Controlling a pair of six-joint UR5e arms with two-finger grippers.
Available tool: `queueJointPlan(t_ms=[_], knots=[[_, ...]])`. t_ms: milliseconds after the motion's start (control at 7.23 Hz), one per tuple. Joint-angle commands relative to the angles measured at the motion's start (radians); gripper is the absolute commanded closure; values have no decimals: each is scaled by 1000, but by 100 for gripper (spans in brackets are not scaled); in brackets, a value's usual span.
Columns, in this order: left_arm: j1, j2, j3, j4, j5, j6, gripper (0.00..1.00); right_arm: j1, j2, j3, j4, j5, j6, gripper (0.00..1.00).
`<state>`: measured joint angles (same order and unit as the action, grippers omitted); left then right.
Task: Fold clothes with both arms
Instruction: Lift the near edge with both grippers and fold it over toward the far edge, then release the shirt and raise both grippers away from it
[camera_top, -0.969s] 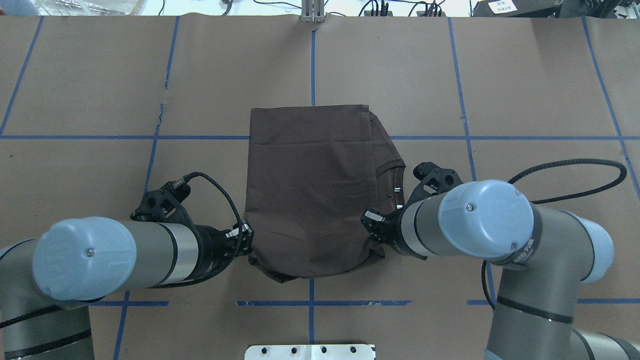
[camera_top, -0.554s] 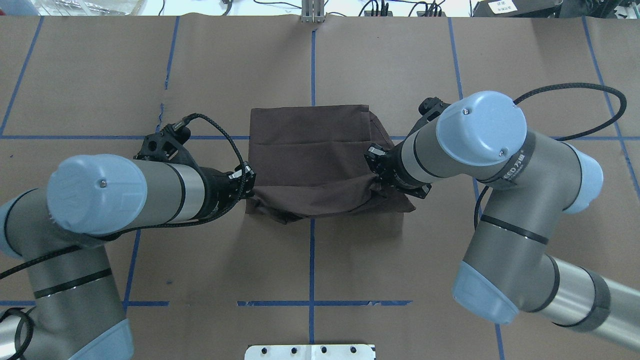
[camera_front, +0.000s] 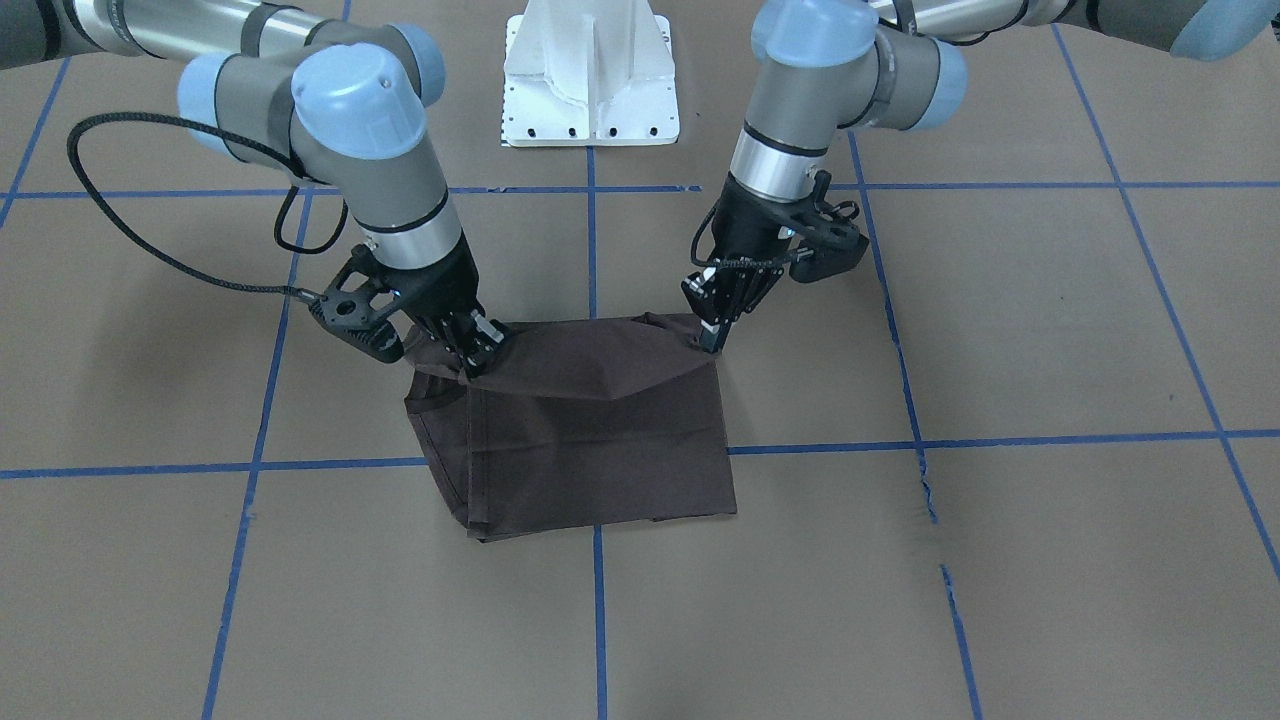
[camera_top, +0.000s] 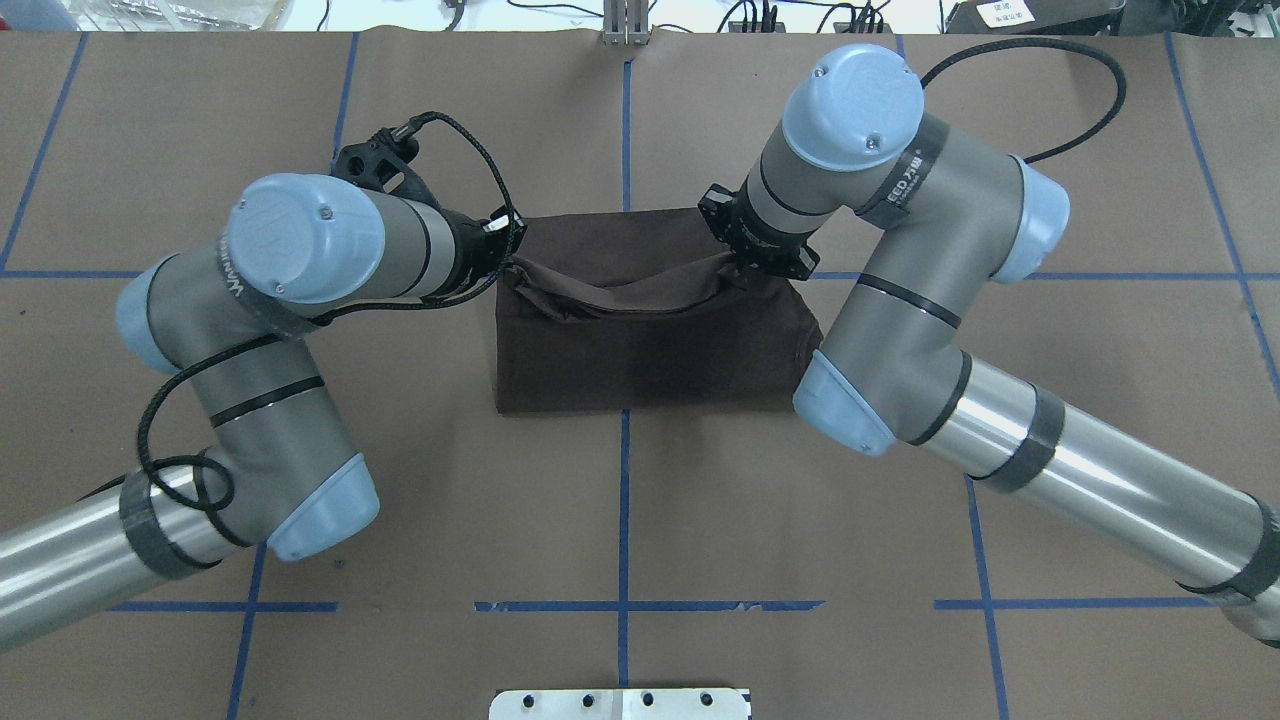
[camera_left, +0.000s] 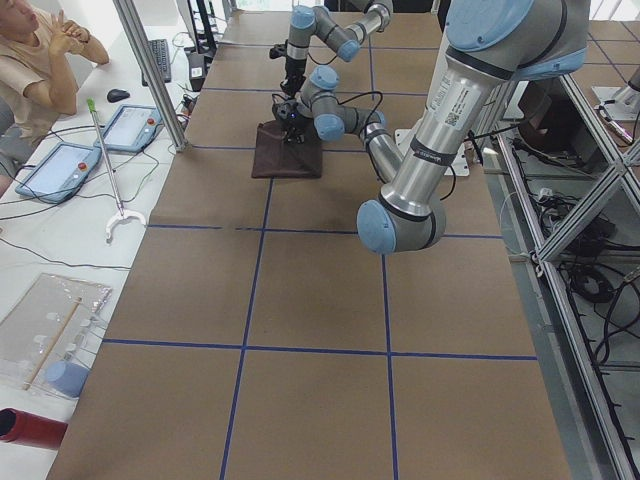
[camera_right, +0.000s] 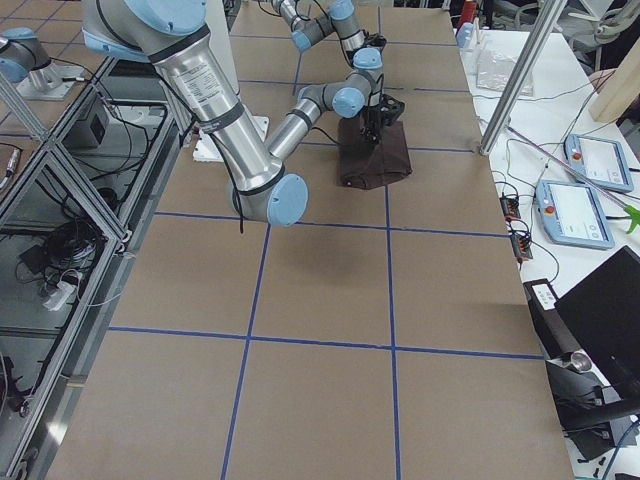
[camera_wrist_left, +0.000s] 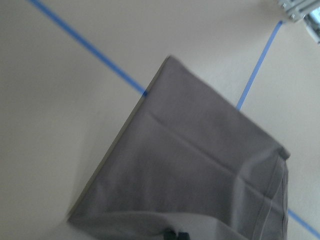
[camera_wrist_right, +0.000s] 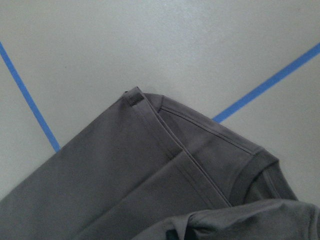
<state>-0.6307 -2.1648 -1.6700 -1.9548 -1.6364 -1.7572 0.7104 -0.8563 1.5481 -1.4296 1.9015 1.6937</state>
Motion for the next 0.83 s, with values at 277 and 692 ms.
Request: queueJointPlan(t_ms=[277,692], knots=[[-161,-83,351,-346,9,220,35,205,192,-470,298,241,-278,0],[-132,20,162,-320,-91,203,57,190,53,-269,294,255,-261,33]])
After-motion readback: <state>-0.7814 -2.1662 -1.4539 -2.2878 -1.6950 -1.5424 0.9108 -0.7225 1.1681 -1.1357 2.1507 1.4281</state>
